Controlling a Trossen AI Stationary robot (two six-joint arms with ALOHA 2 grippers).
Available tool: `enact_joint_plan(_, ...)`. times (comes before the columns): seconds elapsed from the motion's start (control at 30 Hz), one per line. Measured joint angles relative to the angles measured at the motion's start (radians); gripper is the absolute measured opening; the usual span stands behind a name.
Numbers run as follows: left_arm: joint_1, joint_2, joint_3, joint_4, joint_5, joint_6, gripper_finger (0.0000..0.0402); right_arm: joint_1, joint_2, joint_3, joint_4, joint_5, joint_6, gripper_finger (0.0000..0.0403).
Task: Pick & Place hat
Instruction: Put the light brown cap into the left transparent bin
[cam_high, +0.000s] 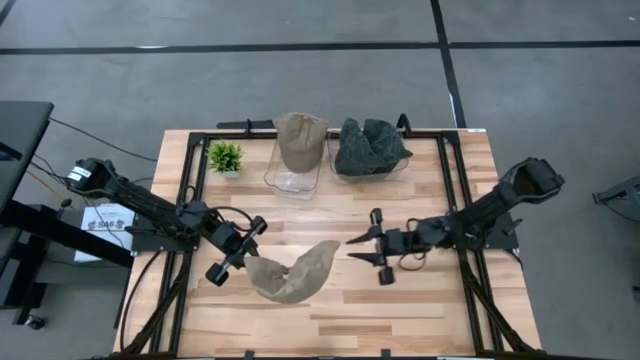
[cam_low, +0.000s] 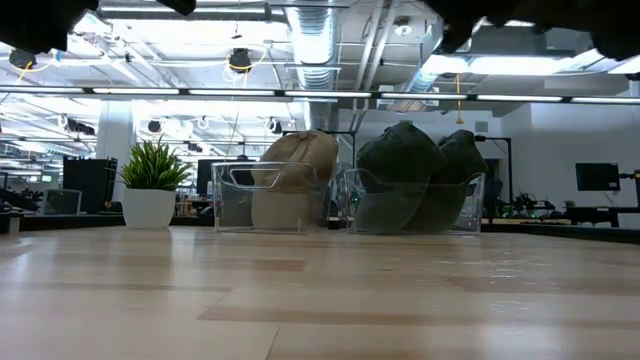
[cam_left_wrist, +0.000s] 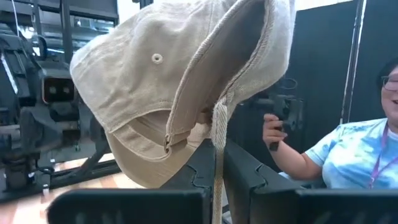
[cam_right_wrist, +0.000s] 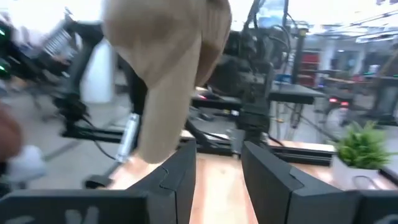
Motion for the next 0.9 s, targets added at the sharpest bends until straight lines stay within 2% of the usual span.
enact_joint_plan(0.13, 0.001, -0.005, 0.0, -0.004, 0.001, 0.02, 0.0017, -0.033, 0.121, 0.079, -0.005, 0.024, -0.03, 0.0118)
enact_joint_plan(0.23, 0.001, -0.005, 0.0, -0.005, 0.021, 0.02, 0.0016, -0.053, 0.193, 0.133, -0.005, 0.021, 0.083, 0.0118)
enact_joint_plan(0.33, 0.001, -0.005, 0.0, -0.006, 0.035, 0.013, 0.0016, -0.073, 0.23, 0.174, -0.004, -0.034, 0.098, 0.0118)
enact_joint_plan(0.47, 0.0, -0.005, 0.0, -0.006, 0.045, 0.012, 0.0016, -0.088, 0.241, 0.196, -0.005, -0.226, 0.098, 0.0118)
enact_joint_plan(0.53, 0.0, -0.005, 0.0, -0.006, 0.049, 0.011, 0.0016, -0.086, 0.241, 0.199, -0.003, -0.282, 0.104, 0.0118)
enact_joint_plan(0.67, 0.0, -0.005, 0.0, -0.006, 0.053, 0.01, 0.0017, -0.078, 0.241, 0.199, -0.018, -0.327, 0.096, 0.0118)
enact_joint_plan(0.9, 0.0, -0.005, 0.0, -0.006, 0.053, 0.018, 0.0018, -0.082, 0.241, 0.198, -0.042, -0.328, 0.093, 0.0118)
